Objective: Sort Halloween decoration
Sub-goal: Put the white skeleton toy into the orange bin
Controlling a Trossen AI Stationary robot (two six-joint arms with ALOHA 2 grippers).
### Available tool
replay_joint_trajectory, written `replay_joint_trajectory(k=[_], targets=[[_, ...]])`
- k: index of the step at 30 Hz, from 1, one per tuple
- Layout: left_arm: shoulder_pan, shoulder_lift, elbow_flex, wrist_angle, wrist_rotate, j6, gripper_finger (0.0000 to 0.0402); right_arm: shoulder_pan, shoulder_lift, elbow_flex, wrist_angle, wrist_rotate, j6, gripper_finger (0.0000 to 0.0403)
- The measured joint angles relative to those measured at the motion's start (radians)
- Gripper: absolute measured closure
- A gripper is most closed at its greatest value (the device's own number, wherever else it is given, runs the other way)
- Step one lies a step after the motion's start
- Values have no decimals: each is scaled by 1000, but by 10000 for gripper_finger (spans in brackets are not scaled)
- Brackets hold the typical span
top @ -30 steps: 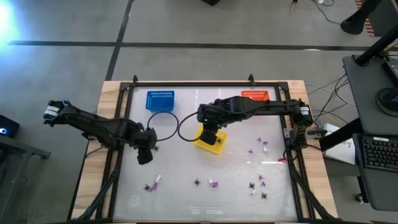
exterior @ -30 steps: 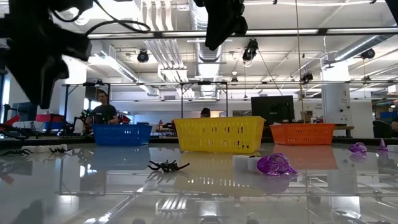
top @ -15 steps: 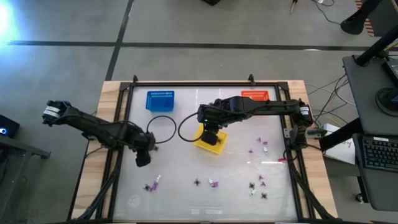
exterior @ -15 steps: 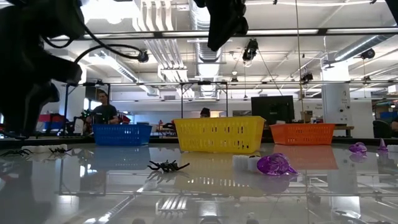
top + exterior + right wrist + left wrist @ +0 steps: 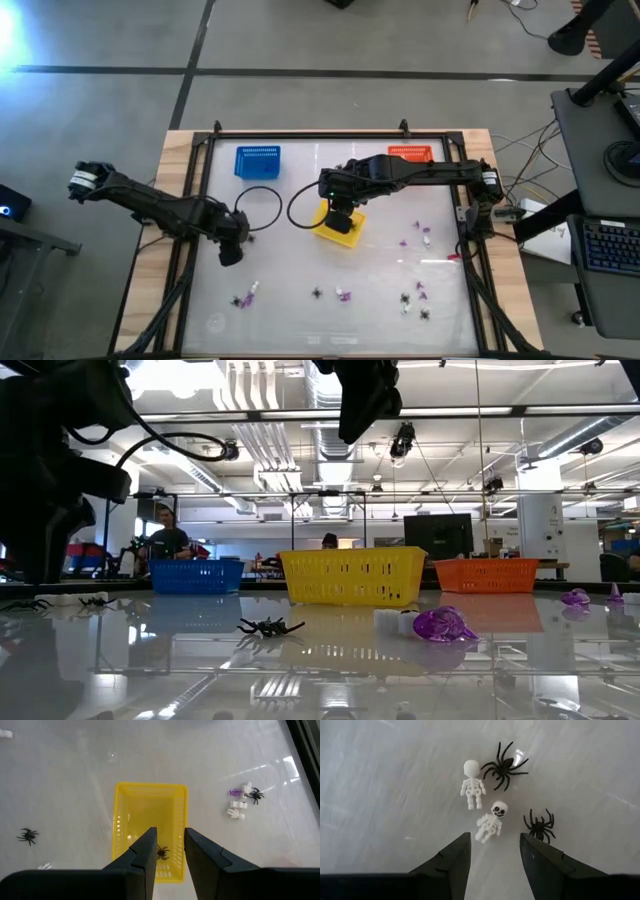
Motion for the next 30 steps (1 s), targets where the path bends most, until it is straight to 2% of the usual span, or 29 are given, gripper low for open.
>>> replay_joint_trajectory(k=[9,14,25,30], targets=[[0,45,-5,5,-41,-28,249,0,0,0,0,0,0,312],[2,89,-7,12,-107,-64,249,0,0,0,0,0,-5,312],[4,116,-20,57,19,-18,279,0,0,0,-1,0,-26,312],[4,114,-43,80,14,-23,291,0,1,0,-3,0,-33,312]])
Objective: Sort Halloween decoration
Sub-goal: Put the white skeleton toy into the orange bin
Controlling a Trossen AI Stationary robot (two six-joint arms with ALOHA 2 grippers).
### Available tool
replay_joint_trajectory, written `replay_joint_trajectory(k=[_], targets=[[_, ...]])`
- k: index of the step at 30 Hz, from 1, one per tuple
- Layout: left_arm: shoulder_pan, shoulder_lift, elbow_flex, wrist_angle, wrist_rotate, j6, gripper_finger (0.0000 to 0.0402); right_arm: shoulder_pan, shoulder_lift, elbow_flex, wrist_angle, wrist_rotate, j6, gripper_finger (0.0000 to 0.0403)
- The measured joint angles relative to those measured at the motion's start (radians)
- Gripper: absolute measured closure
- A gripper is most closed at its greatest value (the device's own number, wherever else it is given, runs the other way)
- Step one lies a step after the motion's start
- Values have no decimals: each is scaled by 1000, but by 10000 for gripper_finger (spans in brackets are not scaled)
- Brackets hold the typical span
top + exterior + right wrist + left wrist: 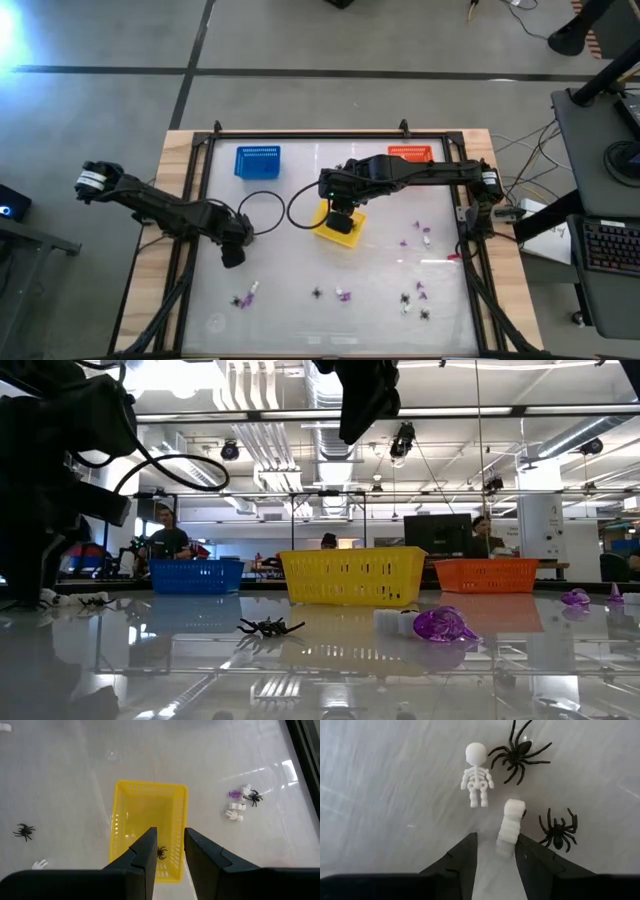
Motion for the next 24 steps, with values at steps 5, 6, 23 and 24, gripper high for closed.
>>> replay_joint_trajectory(k=[5,6,23,24], targets=[[1,0,-6,9,-7,-8,336,0,0,-2,-1,0,0,312],[1,0,-6,10,-7,-5,350,0,0,-4,0,0,0,312],[1,-72,20,37,-1,-33,400,0,1,-5,-4,0,0,312],[1,-76,25,36,-1,-33,400,0,1,-5,-5,0,0,312]])
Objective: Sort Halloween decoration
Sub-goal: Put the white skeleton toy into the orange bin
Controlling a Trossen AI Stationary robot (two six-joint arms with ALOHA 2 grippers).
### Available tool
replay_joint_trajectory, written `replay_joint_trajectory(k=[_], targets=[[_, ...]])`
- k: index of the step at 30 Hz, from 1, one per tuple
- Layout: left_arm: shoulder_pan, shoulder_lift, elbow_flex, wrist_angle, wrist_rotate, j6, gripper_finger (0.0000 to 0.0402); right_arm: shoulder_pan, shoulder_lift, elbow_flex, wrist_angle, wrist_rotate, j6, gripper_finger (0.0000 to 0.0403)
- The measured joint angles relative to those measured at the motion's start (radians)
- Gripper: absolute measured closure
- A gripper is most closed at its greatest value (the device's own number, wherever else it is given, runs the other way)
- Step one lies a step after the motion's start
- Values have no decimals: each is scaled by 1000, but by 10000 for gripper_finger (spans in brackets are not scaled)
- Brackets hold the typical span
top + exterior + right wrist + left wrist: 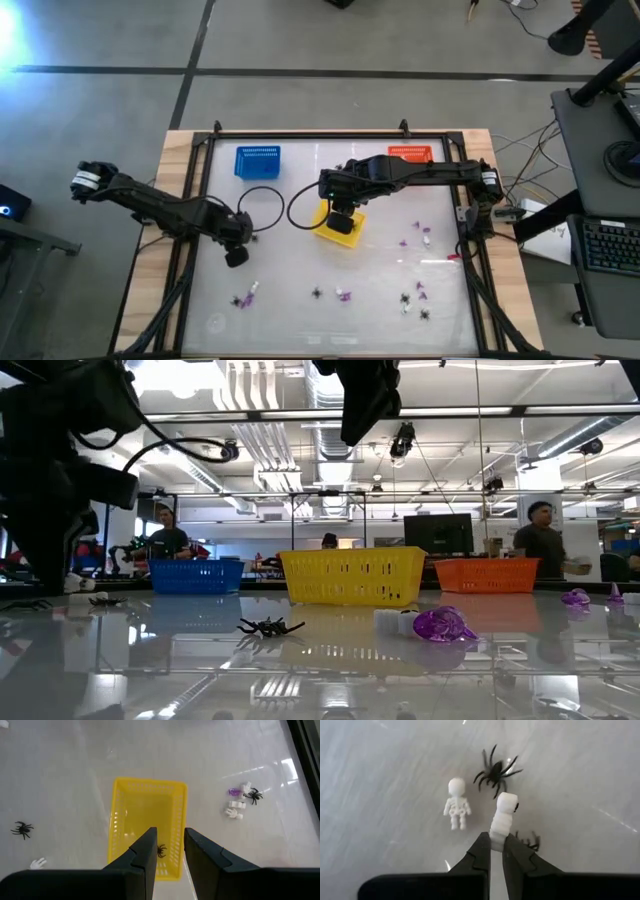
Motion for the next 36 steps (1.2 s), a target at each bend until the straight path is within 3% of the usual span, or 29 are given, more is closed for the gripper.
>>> replay_joint_trajectory(k=[9,16,22,28,36], targets=[[0,-16,82,-68,-6,-15,401,0,0,0,-13,-1,-5,312],[0,-21,203,-56,-145,28,401,0,0,0,-20,-20,-35,312],[21,-27,267,-20,-257,155,401,2,0,0,29,-162,-64,312],[60,-50,251,137,-257,277,401,12,0,0,218,-354,-142,312],[75,-51,247,316,-212,430,401,24,6,0,383,-367,-213,312]])
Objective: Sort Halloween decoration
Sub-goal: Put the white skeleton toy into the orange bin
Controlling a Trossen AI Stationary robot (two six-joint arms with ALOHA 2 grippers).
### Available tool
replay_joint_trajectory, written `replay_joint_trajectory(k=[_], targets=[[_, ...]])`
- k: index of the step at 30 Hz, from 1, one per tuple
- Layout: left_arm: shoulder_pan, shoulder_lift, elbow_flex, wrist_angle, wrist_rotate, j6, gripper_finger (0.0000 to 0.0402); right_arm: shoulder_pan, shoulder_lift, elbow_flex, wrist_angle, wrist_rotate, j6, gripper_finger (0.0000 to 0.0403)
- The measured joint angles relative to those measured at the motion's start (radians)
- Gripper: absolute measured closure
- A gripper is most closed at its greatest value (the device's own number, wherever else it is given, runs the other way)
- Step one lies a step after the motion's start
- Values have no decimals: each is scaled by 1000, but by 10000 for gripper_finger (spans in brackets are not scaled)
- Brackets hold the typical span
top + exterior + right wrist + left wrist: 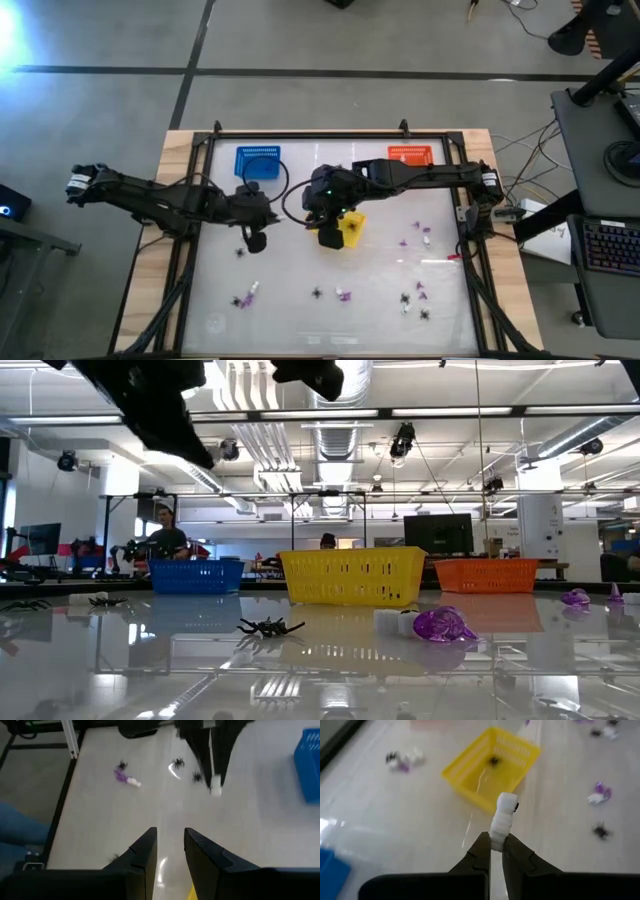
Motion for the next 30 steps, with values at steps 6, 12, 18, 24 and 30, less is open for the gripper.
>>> replay_joint_trajectory(k=[6,12,18,24,30], targets=[[7,0,0,119,1,82,401,3,33,0,27,0,-22,312],[14,0,0,156,26,126,401,5,57,0,66,107,-13,312],[16,0,0,158,34,136,401,5,57,0,78,177,-4,312],[16,0,0,159,35,150,401,5,75,0,128,175,-4,312],[16,0,0,155,38,151,401,5,98,0,134,176,12,312]])
